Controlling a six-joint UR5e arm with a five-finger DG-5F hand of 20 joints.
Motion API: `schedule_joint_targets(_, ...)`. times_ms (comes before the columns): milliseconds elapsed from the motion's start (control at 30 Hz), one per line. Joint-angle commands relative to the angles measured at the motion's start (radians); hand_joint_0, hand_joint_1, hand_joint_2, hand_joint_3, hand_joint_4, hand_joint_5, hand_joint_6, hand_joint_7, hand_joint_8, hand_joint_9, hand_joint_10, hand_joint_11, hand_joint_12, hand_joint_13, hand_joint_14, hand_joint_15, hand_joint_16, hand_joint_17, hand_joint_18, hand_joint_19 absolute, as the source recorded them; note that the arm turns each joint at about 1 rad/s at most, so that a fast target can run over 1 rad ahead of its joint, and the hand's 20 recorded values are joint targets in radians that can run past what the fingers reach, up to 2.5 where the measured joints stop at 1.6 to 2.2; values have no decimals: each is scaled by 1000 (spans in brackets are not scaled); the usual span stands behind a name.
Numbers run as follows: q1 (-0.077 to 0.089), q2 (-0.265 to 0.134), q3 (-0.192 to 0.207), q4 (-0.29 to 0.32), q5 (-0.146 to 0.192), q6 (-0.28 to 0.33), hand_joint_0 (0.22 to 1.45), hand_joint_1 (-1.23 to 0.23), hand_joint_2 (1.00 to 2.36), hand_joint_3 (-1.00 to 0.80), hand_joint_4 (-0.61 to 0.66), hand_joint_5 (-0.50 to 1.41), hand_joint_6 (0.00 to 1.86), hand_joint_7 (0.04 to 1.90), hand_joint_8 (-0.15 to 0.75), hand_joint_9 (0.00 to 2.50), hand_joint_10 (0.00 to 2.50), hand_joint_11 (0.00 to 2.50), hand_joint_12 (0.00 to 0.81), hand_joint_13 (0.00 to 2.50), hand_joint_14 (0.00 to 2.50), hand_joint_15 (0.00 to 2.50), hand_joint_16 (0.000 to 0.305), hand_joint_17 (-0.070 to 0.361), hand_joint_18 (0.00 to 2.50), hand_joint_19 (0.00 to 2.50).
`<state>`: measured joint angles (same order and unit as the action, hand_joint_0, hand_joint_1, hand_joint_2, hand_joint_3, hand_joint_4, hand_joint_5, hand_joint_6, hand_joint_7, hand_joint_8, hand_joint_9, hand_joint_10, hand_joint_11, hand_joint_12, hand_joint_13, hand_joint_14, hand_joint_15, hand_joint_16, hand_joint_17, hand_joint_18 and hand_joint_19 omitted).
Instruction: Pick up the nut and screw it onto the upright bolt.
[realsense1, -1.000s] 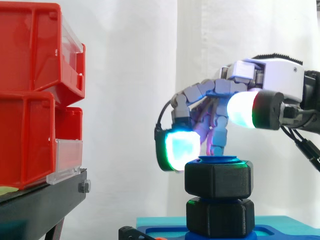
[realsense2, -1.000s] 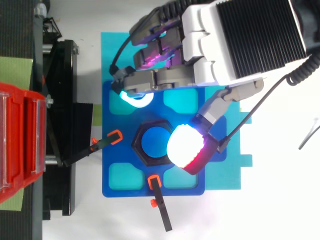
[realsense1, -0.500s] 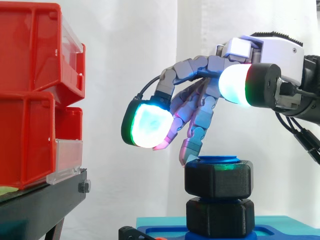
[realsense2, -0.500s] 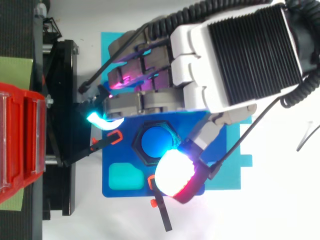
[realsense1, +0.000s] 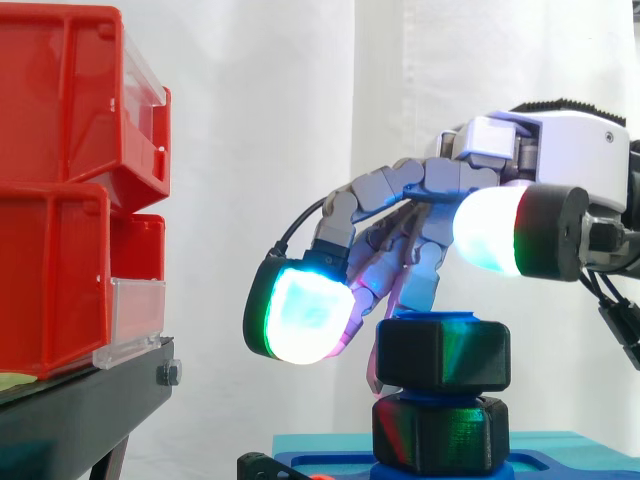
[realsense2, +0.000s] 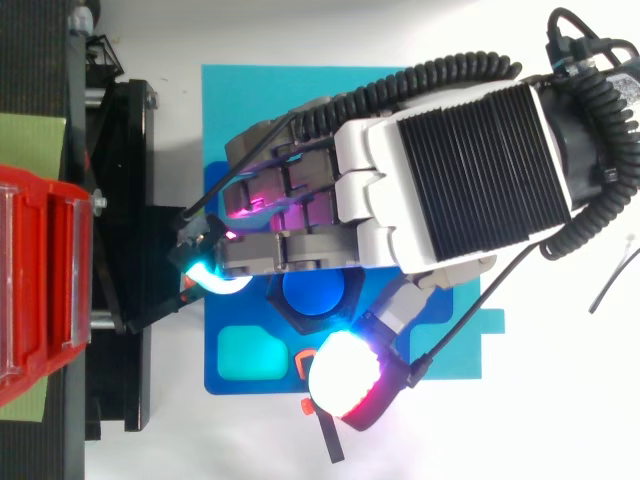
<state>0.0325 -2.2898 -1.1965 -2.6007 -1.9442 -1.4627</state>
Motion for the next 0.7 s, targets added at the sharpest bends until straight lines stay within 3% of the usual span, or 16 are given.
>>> schedule_joint_targets(0, -3, 0, -9, 21, -1, 4, 508, -163, 1000, -500, 210, -45, 504, 842, 216, 1321, 3, 67, 136, 917, 0, 0, 18, 41, 688, 281)
schedule_joint_targets(133, -6, 1, -9, 5, -4, 4, 511, -167, 1000, -500, 214, -26, 505, 976, 214, 1345, 4, 93, 135, 935, 0, 0, 18, 40, 693, 287)
schedule_joint_targets(433, -16, 0, -9, -2, -7, 2, 517, -187, 1000, -500, 140, 26, 500, 1484, 227, 1440, 6, 156, 135, 989, 2, 0, 17, 38, 767, 304)
schedule_joint_targets(533, -23, 1, -9, -2, -15, 2, 519, -192, 1000, -500, 120, 34, 543, 1416, 215, 1470, 6, 153, 127, 1026, 1, 0, 16, 36, 795, 314)
schedule_joint_targets(667, -29, 1, -9, -2, -24, 2, 526, -205, 1000, -500, 59, 44, 645, 1173, 214, 1617, 8, 200, 106, 1152, 1, 28, 13, 28, 912, 350)
